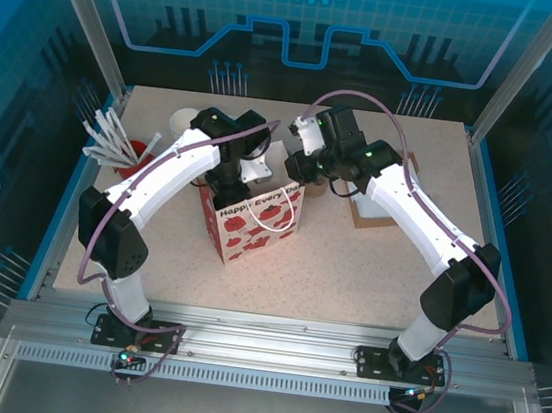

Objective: Pack the takeout coffee

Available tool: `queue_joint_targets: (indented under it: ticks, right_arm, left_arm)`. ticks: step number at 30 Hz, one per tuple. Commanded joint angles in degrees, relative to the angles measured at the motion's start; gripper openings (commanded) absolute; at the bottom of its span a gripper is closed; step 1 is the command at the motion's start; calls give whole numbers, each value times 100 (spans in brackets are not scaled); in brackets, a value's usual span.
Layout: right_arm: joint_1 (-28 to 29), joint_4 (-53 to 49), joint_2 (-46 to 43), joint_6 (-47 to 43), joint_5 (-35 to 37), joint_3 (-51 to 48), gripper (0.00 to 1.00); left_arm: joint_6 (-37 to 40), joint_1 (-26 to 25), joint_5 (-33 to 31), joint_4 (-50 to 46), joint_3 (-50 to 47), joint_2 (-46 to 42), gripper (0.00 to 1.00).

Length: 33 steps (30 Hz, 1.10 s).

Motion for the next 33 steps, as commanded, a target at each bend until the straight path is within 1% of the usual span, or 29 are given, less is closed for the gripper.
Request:
queue_joint_targets:
  ticks: [1, 33]
  right_arm:
    - [-28, -187, 89, -90, -124, 184, 19]
    - [-36, -140, 49, -99, -150, 92, 19]
  left_arm:
    - [168, 43, 90, 22, -79, -214, 45]
    - [151, 49, 32, 55, -149, -240, 45]
